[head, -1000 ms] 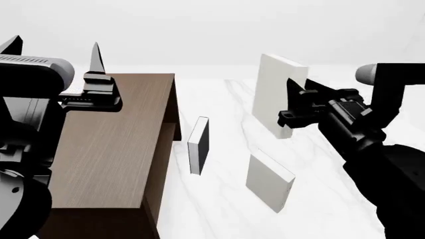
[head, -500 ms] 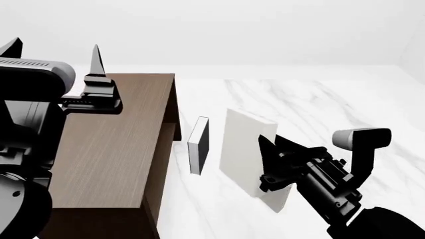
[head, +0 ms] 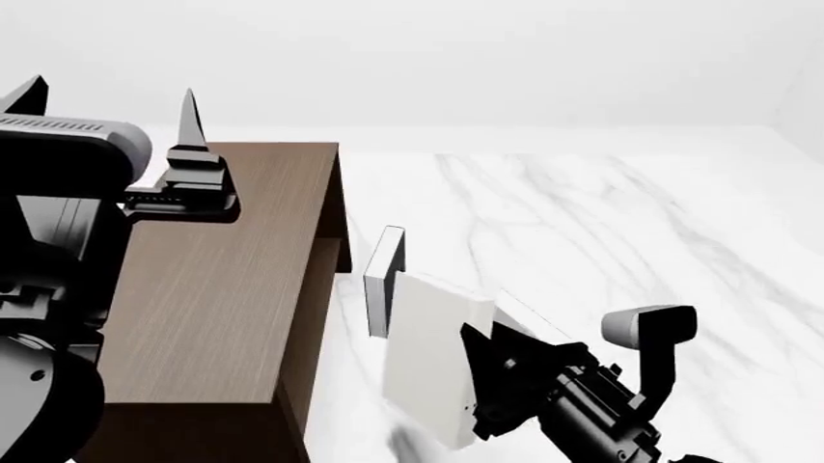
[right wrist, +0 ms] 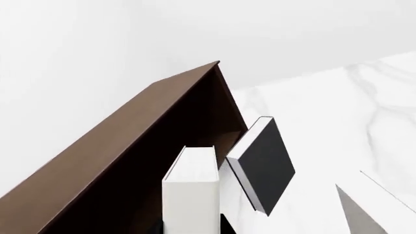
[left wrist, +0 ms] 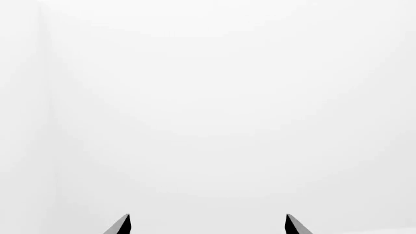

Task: Pick up the book on the right and place it under the cabinet shelf.

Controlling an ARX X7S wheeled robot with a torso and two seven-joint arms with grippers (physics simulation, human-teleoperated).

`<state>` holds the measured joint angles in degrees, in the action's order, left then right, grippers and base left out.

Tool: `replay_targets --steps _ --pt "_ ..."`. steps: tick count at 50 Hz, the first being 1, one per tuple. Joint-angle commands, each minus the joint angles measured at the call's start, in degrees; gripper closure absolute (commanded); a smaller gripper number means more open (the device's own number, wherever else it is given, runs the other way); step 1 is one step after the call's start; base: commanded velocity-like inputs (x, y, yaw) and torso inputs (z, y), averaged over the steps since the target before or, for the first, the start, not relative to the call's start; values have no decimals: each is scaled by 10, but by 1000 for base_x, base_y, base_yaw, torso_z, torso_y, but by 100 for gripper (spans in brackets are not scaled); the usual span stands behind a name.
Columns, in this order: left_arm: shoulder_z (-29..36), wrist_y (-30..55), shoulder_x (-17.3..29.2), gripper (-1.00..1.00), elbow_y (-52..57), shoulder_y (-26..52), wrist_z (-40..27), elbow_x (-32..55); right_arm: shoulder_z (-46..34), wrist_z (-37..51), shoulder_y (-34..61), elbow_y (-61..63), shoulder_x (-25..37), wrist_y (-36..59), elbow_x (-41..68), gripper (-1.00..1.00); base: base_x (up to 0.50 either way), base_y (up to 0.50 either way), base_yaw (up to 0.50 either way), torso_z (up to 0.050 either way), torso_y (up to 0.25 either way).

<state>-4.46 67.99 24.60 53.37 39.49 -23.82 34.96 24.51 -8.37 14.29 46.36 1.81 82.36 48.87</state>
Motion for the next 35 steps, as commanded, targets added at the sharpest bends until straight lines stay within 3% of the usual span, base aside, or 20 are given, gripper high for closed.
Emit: replay_targets --steps 1,12,35 --pt "-1 -6 3 -100 -1 -4 -3 5 -42 -6 -37 -31 -2 -49 28 100 0 0 0 0 0" --pt "1 -24 8 -100 -5 -18 -5 4 -108 -15 -75 -86 1 -116 -4 100 0 0 0 0 1" --pt "-1 -57 17 -100 -13 -47 -6 2 -153 -9 -71 -198 6 -190 -17 100 0 0 0 0 1"
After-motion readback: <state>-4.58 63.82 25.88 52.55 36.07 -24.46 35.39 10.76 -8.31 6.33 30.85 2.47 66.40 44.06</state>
